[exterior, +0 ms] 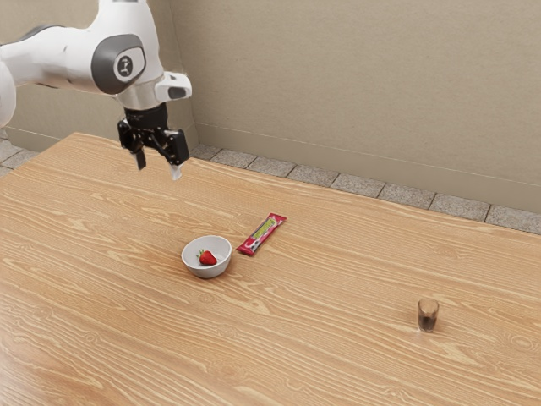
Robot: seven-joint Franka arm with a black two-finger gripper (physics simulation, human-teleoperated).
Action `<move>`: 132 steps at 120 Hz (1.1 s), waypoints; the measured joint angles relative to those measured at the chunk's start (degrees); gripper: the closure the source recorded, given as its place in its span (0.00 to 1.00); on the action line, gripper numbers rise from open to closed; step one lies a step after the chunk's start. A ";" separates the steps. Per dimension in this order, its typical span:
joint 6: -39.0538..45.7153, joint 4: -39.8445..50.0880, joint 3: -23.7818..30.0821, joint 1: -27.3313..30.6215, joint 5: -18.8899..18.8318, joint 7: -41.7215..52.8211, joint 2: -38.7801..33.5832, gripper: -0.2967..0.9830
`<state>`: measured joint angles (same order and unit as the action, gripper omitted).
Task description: Take strawberry from the bowl
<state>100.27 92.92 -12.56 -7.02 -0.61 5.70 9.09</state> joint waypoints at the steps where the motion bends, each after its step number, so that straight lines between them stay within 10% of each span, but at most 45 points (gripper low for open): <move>1: 0.41 0.59 -0.01 -0.04 0.02 -0.19 -0.08 0.25; 132: 23.50 13.43 -0.32 -1.79 5.12 -69.10 10.99 0.37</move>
<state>123.77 106.36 -12.88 -8.80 4.52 -63.41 20.08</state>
